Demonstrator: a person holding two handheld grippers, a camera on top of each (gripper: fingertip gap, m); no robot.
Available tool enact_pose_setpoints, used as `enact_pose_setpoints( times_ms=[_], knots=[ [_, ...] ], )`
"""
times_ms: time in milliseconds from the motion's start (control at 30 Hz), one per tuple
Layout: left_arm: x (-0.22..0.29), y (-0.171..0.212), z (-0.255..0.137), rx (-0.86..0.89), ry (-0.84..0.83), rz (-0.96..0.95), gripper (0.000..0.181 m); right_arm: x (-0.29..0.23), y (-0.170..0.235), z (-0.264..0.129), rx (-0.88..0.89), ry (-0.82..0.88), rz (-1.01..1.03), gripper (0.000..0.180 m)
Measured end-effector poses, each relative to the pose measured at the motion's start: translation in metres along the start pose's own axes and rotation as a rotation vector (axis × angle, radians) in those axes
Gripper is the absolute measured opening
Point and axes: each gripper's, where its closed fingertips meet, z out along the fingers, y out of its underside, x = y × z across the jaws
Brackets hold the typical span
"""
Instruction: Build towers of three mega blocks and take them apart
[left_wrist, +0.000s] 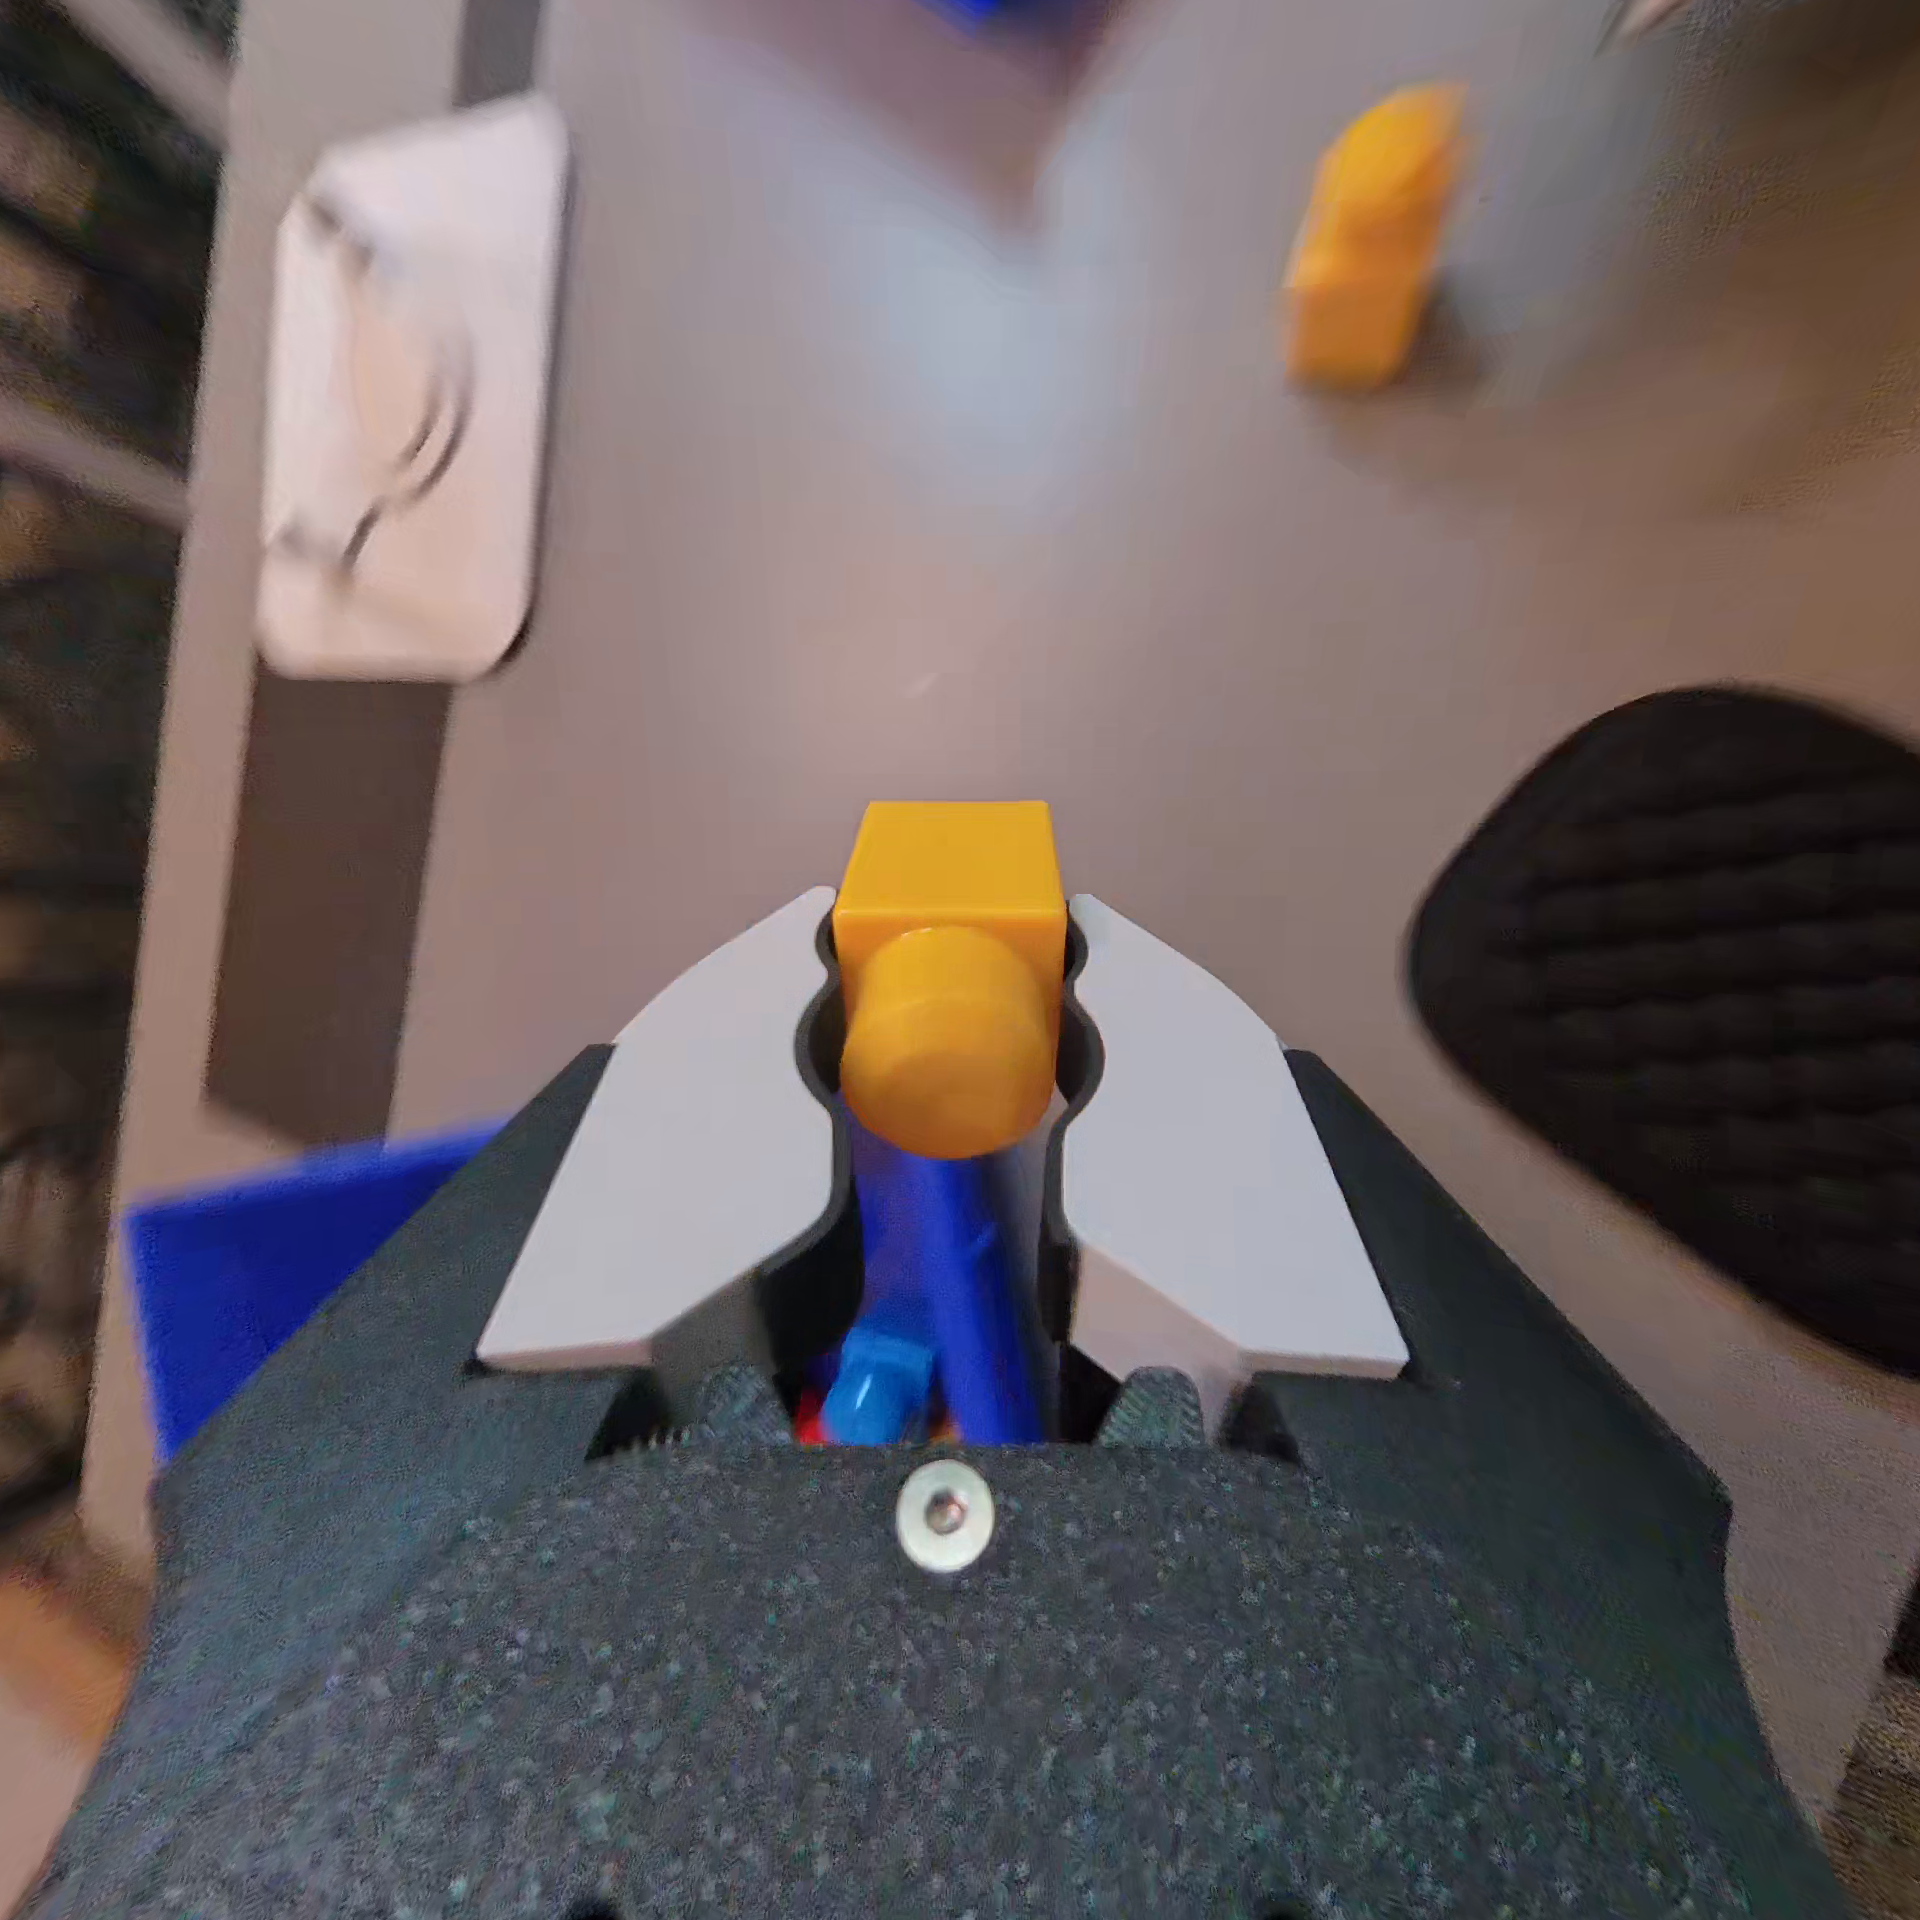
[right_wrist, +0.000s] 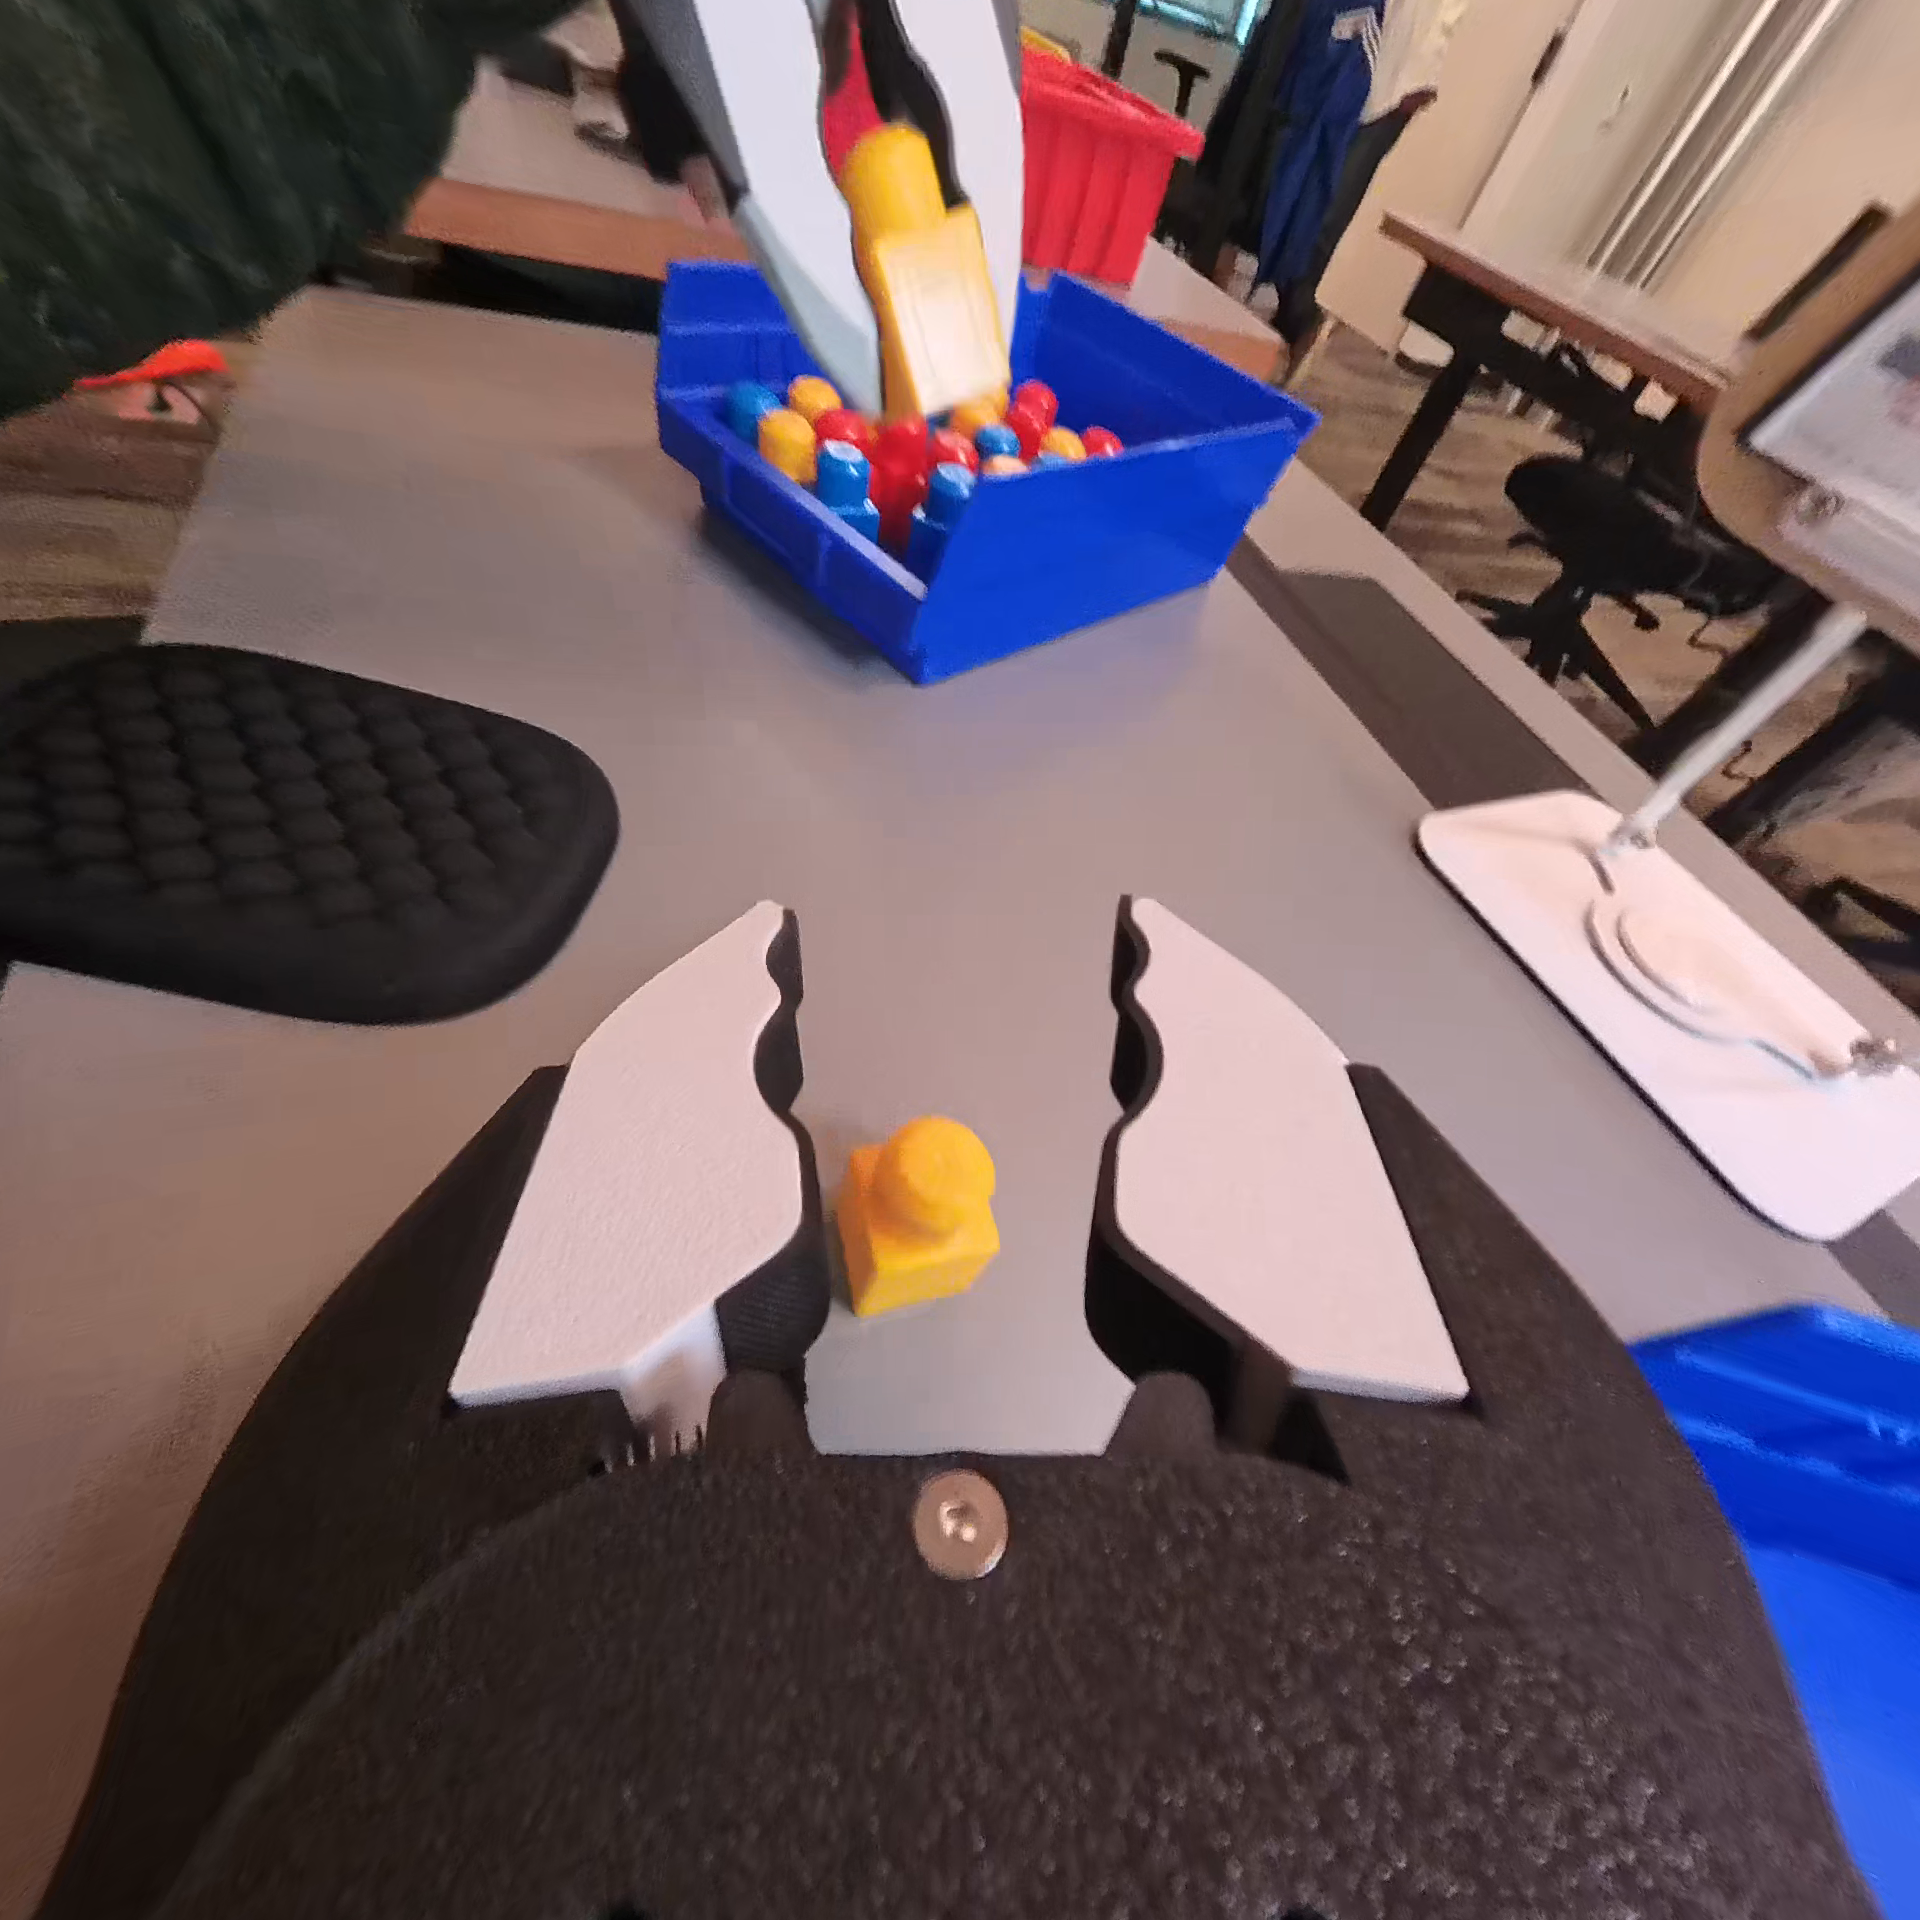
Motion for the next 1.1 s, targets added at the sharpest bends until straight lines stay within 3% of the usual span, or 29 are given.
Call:
enact_pose_setpoints(
  times_ms=[233, 467, 700, 767, 967, 1100],
  knots=[
    [0.092, -0.078, 0.051, 0.144, 0.239, 0.181, 0.036, -0.032, -0.010, 0.011, -0.006, -0.070, -0.076, 0.056],
    [0.108, -0.108, 0.062, 0.274, 0.292, 0.168, 0.036, -0.042, 0.003, 0.011, -0.011, -0.149, -0.061, 0.035],
    [0.074, -0.151, 0.012, 0.881, 0.263, -0.161, 0.043, -0.016, -0.042, -0.020, 0.352, -0.161, 0.192, 0.035],
    [0.073, -0.158, 0.007, 0.975, 0.295, -0.228, 0.041, -0.017, -0.045, -0.021, 0.398, -0.184, 0.227, 0.035],
    [0.080, -0.146, 0.027, 0.798, 0.268, -0.179, 0.035, -0.021, -0.021, -0.005, 0.273, -0.199, 0.234, 0.035],
    [0.096, -0.126, 0.050, 0.641, 0.275, -0.086, 0.035, -0.021, -0.015, -0.005, 0.210, -0.209, 0.203, 0.049]
  ],
)
